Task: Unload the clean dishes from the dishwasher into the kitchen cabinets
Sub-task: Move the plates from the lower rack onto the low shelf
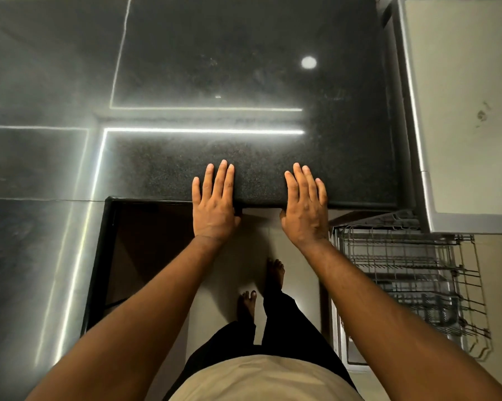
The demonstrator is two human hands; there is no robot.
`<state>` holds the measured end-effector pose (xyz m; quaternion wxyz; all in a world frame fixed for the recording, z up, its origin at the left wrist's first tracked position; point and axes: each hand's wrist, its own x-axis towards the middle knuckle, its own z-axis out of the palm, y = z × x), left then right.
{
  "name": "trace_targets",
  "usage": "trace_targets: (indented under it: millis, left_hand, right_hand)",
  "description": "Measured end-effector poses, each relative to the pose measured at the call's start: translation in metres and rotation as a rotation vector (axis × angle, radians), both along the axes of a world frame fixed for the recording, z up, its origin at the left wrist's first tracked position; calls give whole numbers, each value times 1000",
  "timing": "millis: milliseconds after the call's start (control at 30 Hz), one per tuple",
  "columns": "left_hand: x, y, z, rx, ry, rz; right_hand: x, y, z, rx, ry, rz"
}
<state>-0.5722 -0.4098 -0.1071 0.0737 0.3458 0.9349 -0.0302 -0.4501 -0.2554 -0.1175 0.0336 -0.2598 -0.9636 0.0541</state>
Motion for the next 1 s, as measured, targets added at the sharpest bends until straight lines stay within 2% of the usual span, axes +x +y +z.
trace_targets:
  millis: [133,233,400,633,1000]
  left_hand:
    - [4,-1,13,-74,-61,-22]
    - [16,-6,21,-71,-94,-29]
    - [39,-21,33,-77,-153,-58]
    - [91,-51,39,-41,-204,-176]
    - [195,-88,25,-169,-267,-445]
  right_hand:
    - [6,-3,10,-30,-177,36]
    - [10,-8,19,-56,-229,29]
    - [37,-35,25,-92,-224,-23]
    - [119,-85,26,-149,-242,-102]
    - [237,-139,18,-224,-197,-293]
